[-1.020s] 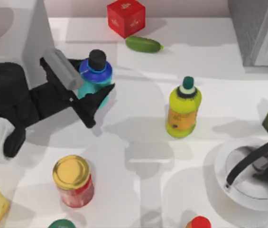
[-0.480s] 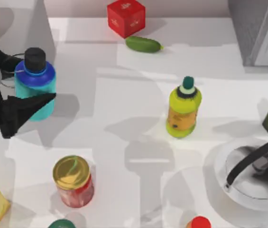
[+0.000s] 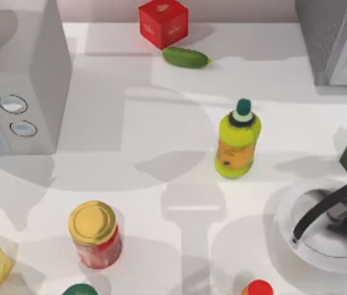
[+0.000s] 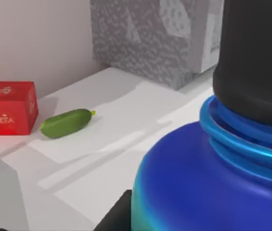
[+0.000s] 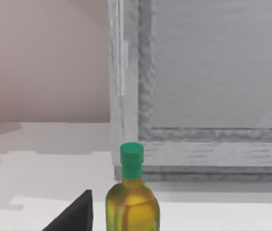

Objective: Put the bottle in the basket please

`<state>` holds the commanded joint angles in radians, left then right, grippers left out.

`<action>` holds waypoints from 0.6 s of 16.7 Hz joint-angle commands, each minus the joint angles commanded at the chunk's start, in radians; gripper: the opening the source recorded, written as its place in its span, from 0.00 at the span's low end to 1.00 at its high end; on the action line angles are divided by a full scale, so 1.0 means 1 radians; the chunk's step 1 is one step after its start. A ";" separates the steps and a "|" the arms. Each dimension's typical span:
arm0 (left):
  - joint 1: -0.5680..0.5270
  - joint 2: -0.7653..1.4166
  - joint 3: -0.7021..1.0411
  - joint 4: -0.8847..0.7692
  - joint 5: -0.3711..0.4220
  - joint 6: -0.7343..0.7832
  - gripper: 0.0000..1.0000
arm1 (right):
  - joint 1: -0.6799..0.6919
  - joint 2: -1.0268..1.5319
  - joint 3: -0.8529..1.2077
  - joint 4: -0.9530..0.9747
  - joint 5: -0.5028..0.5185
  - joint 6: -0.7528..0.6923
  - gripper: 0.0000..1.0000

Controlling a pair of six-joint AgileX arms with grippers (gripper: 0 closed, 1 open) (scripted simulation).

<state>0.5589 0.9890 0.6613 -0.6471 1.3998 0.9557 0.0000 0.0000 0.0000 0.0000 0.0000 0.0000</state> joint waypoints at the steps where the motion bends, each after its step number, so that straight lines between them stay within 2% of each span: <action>1: 0.046 -0.041 -0.004 -0.055 0.019 0.021 0.00 | 0.000 0.000 0.000 0.000 0.000 0.000 1.00; 4: 0.138 -0.123 -0.015 -0.156 0.053 0.063 0.00 | 0.000 0.000 0.000 0.000 0.000 0.000 1.00; 10: 0.146 -0.130 -0.014 -0.168 0.056 0.070 0.00 | 0.000 0.000 0.000 0.000 0.000 0.000 1.00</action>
<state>0.7054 0.8590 0.6472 -0.8148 1.4557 1.0252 0.0000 0.0000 0.0000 0.0000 0.0000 0.0000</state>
